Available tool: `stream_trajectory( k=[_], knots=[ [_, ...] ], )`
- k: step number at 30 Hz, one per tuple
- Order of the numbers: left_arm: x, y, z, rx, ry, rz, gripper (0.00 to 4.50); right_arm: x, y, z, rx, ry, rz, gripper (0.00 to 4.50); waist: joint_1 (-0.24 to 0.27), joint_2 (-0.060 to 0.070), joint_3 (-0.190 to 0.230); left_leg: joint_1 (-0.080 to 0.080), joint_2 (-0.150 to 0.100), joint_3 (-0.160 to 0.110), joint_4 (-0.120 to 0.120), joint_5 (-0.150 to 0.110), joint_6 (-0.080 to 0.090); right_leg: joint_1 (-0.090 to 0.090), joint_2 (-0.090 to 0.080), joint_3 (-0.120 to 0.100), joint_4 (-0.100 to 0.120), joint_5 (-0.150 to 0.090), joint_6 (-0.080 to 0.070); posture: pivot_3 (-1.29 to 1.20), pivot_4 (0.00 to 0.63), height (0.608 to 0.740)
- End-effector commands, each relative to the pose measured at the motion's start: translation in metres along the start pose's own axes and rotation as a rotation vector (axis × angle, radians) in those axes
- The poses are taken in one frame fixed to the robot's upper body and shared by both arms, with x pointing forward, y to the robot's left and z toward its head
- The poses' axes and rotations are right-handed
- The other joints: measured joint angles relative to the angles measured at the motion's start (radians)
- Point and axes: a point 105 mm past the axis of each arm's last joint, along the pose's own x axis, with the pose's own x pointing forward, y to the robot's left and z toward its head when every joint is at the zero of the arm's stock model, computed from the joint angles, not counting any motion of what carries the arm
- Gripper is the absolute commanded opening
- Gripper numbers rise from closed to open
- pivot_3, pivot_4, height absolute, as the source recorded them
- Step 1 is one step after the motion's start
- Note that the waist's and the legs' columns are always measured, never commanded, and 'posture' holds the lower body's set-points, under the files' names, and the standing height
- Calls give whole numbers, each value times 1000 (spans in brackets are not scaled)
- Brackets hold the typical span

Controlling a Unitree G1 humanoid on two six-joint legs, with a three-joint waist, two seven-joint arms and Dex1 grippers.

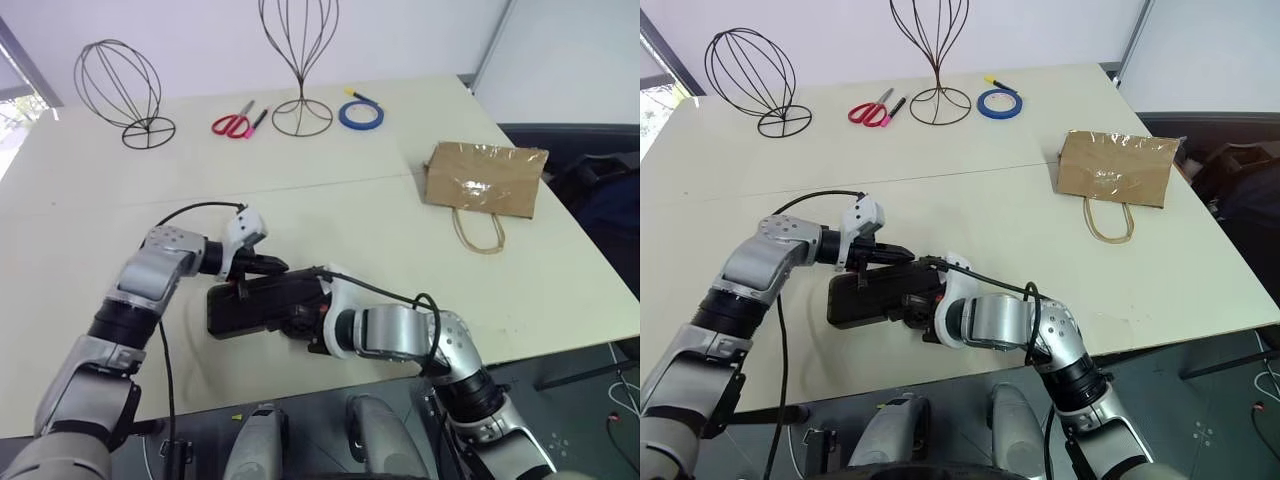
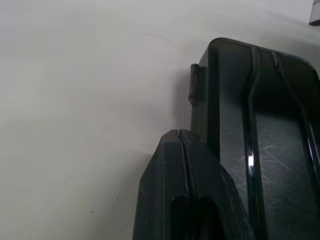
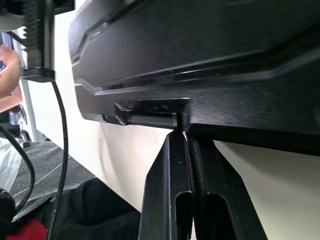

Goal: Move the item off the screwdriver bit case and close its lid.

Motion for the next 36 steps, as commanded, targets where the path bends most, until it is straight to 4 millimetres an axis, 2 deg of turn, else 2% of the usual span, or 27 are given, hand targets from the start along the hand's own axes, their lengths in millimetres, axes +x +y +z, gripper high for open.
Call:
stream_trajectory(
  k=[1,9,15,21,25,28,32,36],
  knots=[
    [13,-19,-14,-2,44,-102,0,-6,11,11,-10,-51,31,65,0,0,0,0,0,0,0,0,0,0,0,0,0,0,0,0,150,740],
    [19,-32,-26,-10,75,-155,0,-5,11,18,-53,-93,12,65,-1,0,-1,0,0,0,0,0,1,0,0,0,0,0,0,0,150,740],
    [21,-43,-37,-6,108,-185,0,-5,11,25,-167,-129,-11,65,-2,0,-2,1,0,0,0,-1,2,0,0,0,0,0,0,0,150,740],
    [19,-32,-34,-6,96,-138,0,-5,12,20,-204,-104,3,65,-1,0,-3,1,0,1,0,-1,2,0,1,0,0,0,0,0,150,740],
    [22,-36,-34,-6,93,-155,0,-5,7,25,-237,-126,-29,65,0,0,-3,1,0,1,0,-1,2,1,1,0,0,0,0,0,150,740],
    [24,-44,-38,-5,102,-182,0,-6,10,32,-345,-154,-41,65,-1,0,-3,1,0,1,0,-1,2,1,1,0,0,0,0,0,150,740],
    [26,-49,-44,-12,116,-193,0,-8,14,38,-570,-189,-84,65,-1,0,-3,1,0,1,0,-1,2,1,1,0,0,0,0,0,150,740],
    [28,-51,-48,-19,122,-194,0,-7,18,37,-710,-189,-81,65,-1,0,-4,1,0,1,0,-1,2,1,1,0,0,0,0,0,150,740]
  ],
)
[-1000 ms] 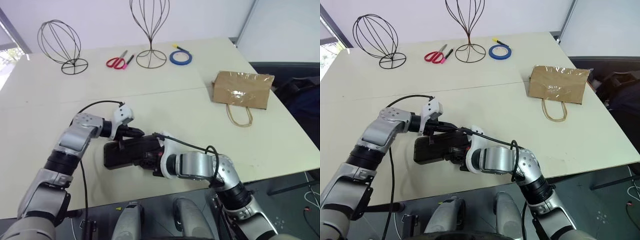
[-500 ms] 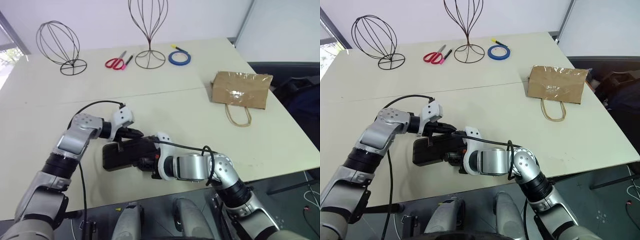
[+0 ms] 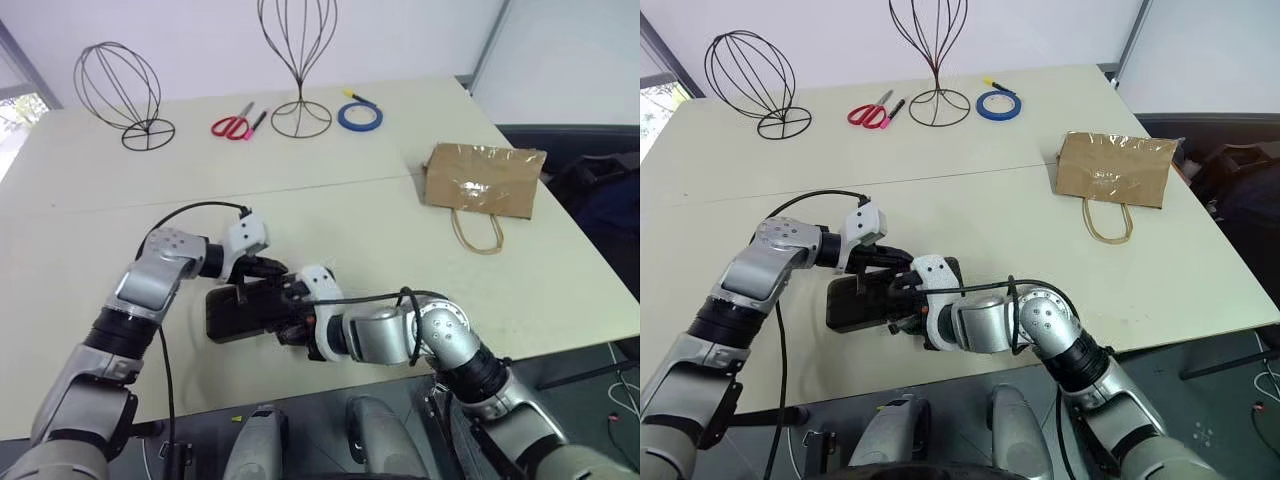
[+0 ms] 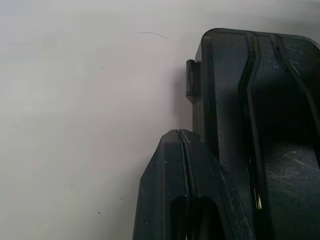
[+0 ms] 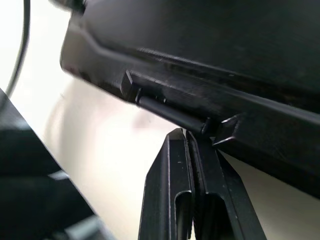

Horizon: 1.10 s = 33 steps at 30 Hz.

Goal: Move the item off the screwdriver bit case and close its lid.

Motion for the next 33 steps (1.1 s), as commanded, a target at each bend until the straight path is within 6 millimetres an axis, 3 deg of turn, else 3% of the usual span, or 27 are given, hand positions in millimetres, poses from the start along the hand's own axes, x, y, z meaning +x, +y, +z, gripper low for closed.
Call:
stream_trajectory(
  k=[1,5,12,18,22,25,33],
  knots=[
    [27,-46,-38,-103,73,-215,0,-14,-7,42,-98,-188,-77,65,0,0,-1,0,0,0,0,0,0,0,0,0,0,0,0,0,150,740],
    [28,-44,-39,-101,74,-198,0,-15,-2,41,-132,-191,-44,65,0,0,-2,0,0,0,0,0,0,0,0,0,0,0,0,0,150,740],
    [22,-19,-32,-83,39,-93,0,-23,8,32,-84,-129,122,65,2,0,-3,0,0,0,0,0,0,0,-1,0,0,0,0,0,150,740],
    [16,26,-10,-31,-85,149,0,-48,18,34,-38,-114,315,65,4,0,-3,0,-1,0,1,0,0,1,-1,0,0,0,0,0,150,740],
    [-3,47,11,-42,-208,285,0,-70,24,35,-27,-115,419,65,7,-1,-2,0,0,-1,2,0,0,2,-1,-1,0,0,0,0,150,740],
    [-15,48,18,-50,-253,320,0,-81,24,36,-45,-117,439,65,5,-2,-1,-2,0,-1,2,0,0,1,-2,-1,-1,0,1,0,150,740],
    [-76,18,43,-59,-329,434,0,-128,-21,64,-216,-221,256,65,5,-2,0,-2,0,-1,1,-1,1,0,-1,-1,-1,0,0,0,150,740]
  ],
)
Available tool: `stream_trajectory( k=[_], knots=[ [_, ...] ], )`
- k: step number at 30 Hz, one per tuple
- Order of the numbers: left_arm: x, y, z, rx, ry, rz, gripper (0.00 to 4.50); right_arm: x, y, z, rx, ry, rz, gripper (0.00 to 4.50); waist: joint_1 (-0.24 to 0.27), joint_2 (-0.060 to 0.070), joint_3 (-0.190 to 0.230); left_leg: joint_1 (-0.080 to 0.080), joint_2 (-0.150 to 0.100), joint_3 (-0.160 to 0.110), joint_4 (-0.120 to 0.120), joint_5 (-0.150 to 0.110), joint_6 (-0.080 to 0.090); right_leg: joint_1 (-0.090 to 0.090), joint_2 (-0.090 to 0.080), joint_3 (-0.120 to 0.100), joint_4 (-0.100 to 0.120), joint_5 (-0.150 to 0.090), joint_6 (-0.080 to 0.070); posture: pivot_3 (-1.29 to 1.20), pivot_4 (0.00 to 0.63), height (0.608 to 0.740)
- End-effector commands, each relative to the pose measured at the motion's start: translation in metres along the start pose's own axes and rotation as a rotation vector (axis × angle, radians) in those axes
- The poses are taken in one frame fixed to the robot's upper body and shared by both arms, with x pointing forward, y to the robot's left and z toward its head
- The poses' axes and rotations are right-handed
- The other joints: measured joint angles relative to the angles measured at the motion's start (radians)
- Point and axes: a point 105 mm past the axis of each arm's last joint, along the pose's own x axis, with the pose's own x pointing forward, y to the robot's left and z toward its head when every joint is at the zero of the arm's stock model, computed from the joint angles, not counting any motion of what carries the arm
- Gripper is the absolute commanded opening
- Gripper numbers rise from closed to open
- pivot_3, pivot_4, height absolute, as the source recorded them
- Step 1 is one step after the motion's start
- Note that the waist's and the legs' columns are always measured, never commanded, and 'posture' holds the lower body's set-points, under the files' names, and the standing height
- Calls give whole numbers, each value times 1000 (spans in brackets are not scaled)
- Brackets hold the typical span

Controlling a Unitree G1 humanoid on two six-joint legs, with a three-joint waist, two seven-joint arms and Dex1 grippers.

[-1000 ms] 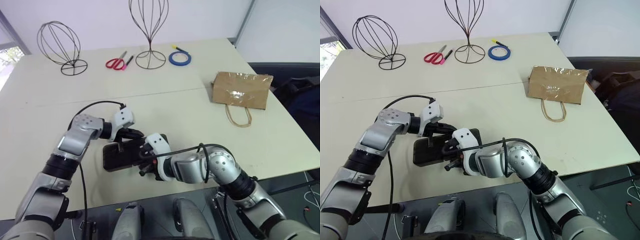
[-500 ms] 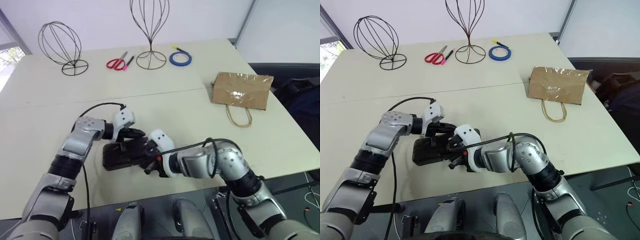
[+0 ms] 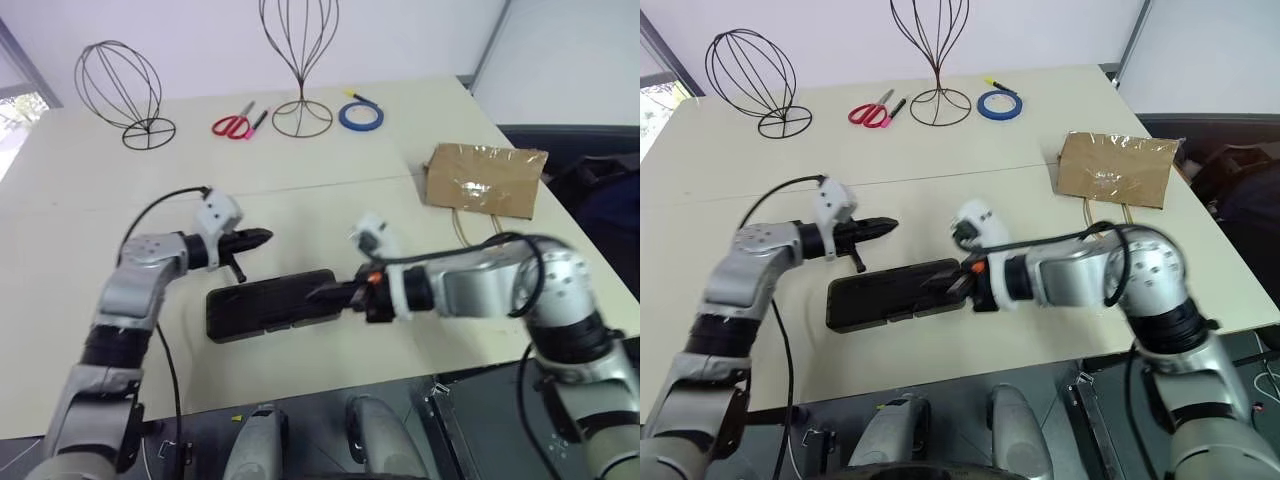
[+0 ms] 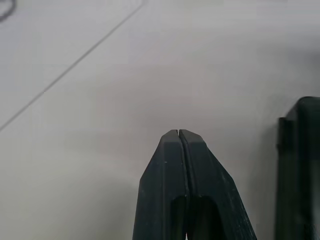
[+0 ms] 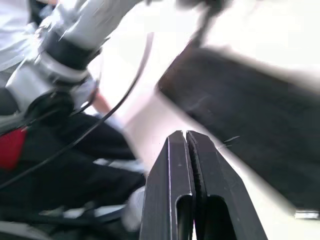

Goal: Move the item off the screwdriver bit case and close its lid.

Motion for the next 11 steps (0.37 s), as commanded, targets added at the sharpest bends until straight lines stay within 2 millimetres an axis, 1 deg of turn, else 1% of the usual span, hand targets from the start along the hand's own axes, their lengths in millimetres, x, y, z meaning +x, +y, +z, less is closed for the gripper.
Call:
stream_trajectory(
  k=[1,5,6,10,11],
  knots=[
    [-29,-9,29,-1,-65,39,0,-19,-2,14,-108,-40,-21,65,1,0,0,0,0,0,0,0,0,0,0,0,0,0,0,0,150,740],
    [-63,-33,25,-71,-18,45,0,-33,-18,12,-159,-14,-80,65,0,0,0,0,0,1,0,0,0,0,-1,1,-1,-1,1,0,150,740],
    [-67,-37,25,-83,-11,45,0,-35,-20,11,-167,-9,-87,65,-1,0,0,0,0,1,0,0,0,0,-1,1,-1,-1,1,0,150,740],
    [-96,-61,14,-178,35,61,0,-42,-34,10,-198,12,-122,65,0,0,1,0,0,2,0,0,0,0,0,1,-1,-2,-1,0,150,740],
    [-99,-65,12,-194,40,62,0,-43,-36,10,-204,14,-124,65,0,0,1,0,0,2,0,0,0,0,0,1,-1,-2,-2,0,150,740]
  ],
)
